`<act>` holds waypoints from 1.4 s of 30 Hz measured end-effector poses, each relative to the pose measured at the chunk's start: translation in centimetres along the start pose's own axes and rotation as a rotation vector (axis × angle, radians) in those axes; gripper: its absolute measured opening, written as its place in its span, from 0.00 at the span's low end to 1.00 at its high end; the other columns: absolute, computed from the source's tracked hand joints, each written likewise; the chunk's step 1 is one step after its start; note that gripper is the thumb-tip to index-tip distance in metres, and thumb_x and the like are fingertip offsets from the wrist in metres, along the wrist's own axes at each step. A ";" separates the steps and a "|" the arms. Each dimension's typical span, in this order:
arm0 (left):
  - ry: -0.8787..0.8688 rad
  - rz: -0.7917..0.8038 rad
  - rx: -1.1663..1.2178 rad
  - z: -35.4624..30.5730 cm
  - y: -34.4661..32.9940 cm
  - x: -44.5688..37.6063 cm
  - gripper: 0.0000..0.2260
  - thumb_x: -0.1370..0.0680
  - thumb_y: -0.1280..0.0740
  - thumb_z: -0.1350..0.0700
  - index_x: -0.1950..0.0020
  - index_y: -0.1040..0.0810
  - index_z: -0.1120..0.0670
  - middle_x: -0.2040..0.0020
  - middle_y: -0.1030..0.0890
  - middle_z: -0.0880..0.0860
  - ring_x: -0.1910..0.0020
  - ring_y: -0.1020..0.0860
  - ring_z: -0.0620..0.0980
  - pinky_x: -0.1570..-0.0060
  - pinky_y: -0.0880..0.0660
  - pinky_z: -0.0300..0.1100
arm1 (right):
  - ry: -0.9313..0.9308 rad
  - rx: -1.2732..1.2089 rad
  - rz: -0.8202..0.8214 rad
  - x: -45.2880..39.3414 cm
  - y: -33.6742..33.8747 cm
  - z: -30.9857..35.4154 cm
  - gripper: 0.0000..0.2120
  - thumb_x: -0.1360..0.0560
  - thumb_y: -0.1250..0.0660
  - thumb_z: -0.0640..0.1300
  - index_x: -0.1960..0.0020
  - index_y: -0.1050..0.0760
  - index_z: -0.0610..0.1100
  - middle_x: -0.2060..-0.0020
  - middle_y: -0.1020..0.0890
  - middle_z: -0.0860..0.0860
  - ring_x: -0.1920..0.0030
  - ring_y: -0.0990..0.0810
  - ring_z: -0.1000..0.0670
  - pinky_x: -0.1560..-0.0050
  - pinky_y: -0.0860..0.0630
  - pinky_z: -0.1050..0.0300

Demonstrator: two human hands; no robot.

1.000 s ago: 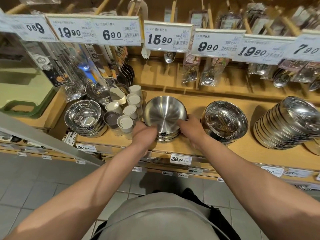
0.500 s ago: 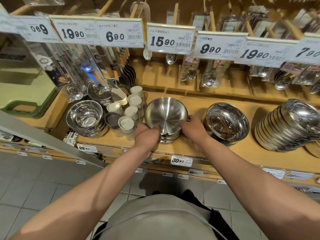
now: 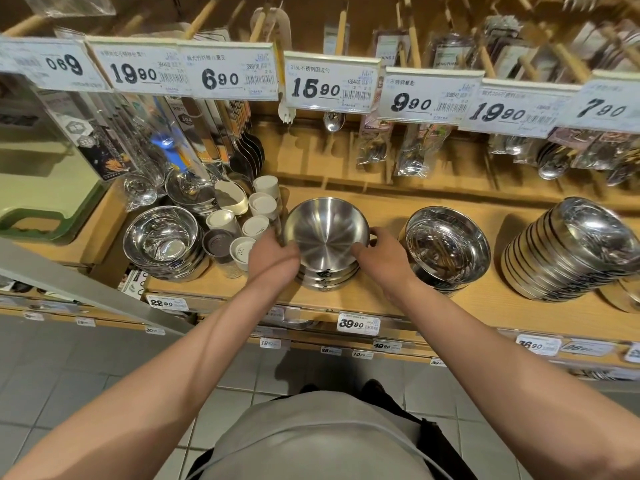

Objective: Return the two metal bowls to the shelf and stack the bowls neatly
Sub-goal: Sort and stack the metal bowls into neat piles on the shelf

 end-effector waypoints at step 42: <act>0.015 0.006 -0.151 -0.7 -0.3 -2.0 0.15 0.17 0.43 0.58 0.39 0.20 0.62 0.43 0.18 0.62 0.43 0.21 0.61 0.52 0.29 0.44 | -0.050 0.138 0.000 -0.4 0.2 2.2 0.15 0.20 0.43 0.43 0.43 0.21 0.37 0.50 0.17 0.38 0.47 0.18 0.35 0.44 0.21 0.35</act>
Point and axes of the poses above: each hand's wrist, its own x-axis away from the middle knuckle, its own y-axis out of the back of the hand, z = x × y, the point moved 2 cm from there along -x, towards the middle knuckle
